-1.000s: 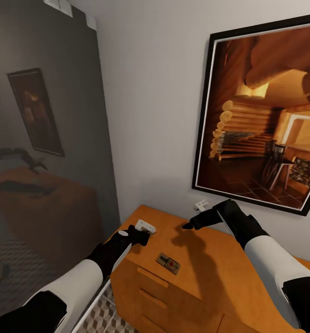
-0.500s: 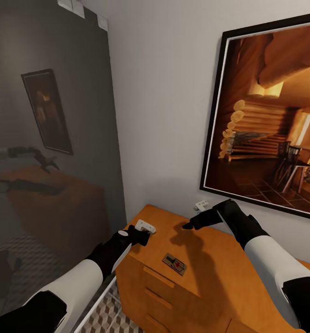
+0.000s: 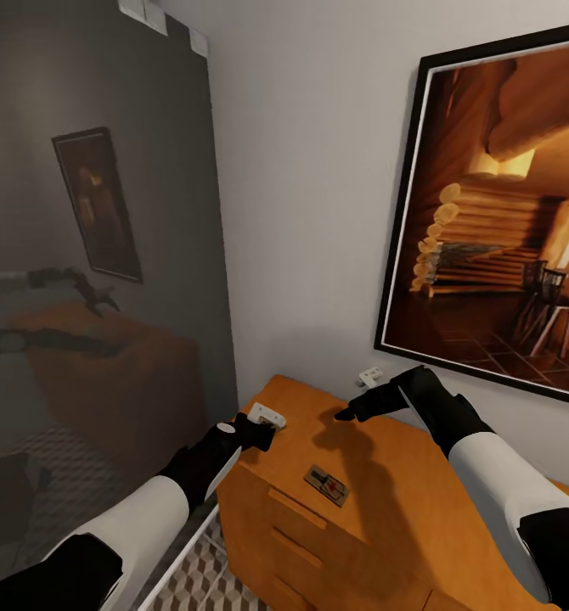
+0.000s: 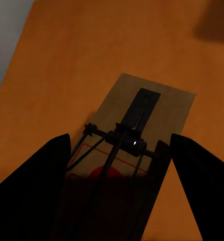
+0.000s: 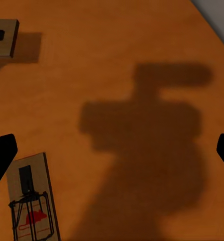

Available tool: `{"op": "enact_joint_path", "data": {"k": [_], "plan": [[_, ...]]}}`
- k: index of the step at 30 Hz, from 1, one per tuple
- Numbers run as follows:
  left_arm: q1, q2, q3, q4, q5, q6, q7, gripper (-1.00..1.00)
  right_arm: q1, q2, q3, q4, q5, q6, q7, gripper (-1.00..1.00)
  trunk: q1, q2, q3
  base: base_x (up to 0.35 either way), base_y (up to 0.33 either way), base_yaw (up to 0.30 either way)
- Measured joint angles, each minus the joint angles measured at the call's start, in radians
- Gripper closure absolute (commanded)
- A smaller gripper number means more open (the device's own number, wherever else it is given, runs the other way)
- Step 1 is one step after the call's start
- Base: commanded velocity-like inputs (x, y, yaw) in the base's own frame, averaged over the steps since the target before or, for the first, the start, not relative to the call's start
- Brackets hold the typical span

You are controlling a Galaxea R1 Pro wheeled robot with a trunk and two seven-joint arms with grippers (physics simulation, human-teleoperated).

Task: Take the four mousetraps from the cabinet in the bathroom and place them on the bathroom floor. Make sure all four end up on the same floor surface, and ensure that at least two of them are either under or directly next to the same bathroom sink.

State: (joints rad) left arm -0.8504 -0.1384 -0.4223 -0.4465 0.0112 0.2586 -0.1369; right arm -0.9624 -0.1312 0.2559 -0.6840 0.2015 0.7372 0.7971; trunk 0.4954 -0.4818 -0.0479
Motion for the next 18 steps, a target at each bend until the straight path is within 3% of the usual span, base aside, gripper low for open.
{"op": "enact_joint_path", "data": {"k": [12, 18], "plan": [[0.000, 0.002, 0.003, -0.001, 0.000, 0.001, -0.001, 1.00, 0.000, 0.000, 0.002, -0.001, 0.006, 0.000, 0.000, -1.00, 0.000, 0.000, 0.000, 0.000, 0.000, 0.006], [0.000, -0.003, 0.001, -0.002, 0.005, 0.000, -0.004, 1.00, 0.000, 0.000, 0.004, -0.001, 0.044, 0.001, -0.019, -1.00, 0.000, 0.000, 0.000, 0.000, 0.000, 0.000]]}}
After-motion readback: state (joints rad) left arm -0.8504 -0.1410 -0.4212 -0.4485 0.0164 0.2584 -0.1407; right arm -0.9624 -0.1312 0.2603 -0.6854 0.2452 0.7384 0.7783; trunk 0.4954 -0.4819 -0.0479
